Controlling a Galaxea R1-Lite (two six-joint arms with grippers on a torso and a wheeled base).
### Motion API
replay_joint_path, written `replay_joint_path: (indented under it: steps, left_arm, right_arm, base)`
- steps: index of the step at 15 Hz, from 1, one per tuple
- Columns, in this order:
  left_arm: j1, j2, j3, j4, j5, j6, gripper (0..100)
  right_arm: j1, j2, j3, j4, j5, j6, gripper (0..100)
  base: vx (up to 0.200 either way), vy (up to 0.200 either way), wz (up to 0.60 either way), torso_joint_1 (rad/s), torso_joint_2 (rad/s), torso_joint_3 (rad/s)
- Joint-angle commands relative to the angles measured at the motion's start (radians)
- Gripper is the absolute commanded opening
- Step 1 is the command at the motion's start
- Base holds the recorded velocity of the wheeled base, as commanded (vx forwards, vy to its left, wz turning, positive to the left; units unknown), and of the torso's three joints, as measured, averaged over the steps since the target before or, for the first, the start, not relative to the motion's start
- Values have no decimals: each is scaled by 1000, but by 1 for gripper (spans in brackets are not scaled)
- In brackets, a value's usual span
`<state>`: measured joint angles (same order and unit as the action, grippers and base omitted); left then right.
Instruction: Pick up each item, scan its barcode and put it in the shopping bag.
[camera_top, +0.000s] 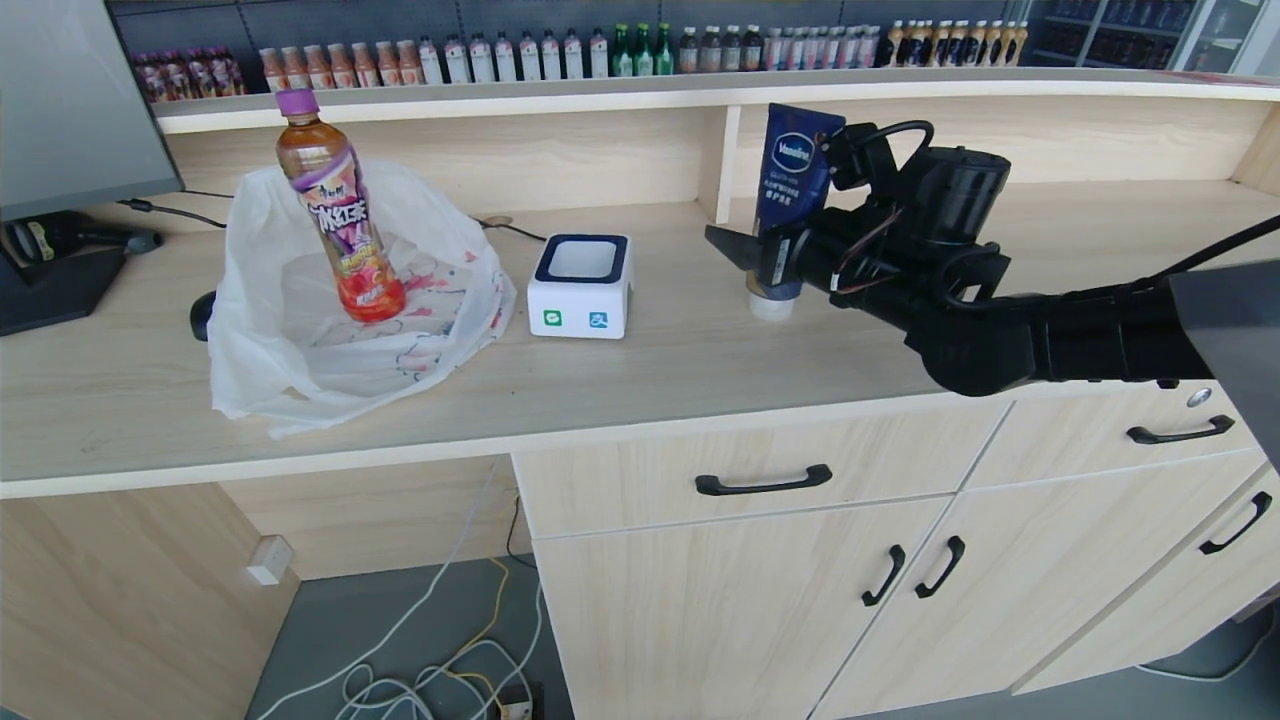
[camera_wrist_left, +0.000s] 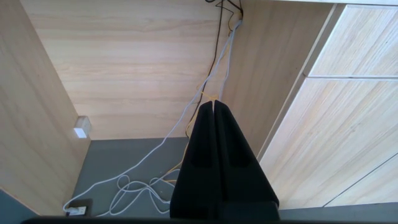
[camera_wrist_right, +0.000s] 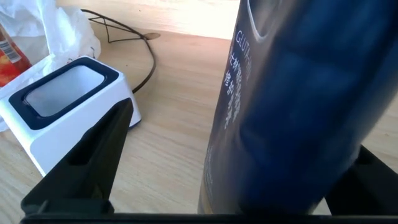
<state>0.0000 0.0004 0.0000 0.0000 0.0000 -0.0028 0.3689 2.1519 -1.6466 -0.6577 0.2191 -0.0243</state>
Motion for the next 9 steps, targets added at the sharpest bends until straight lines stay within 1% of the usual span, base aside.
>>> replay_joint_path:
  steps: [1,9]
  left_arm:
    - [0,0,0,0,0,0,0]
    - [0,0,0,0,0,0,0]
  right_arm:
    - [2,6,-7,0,0,0,0]
    - [1,0,-7,-2,-1,0,0]
  base:
    - [0,0,0,0,0,0]
    - [0,0,0,0,0,0]
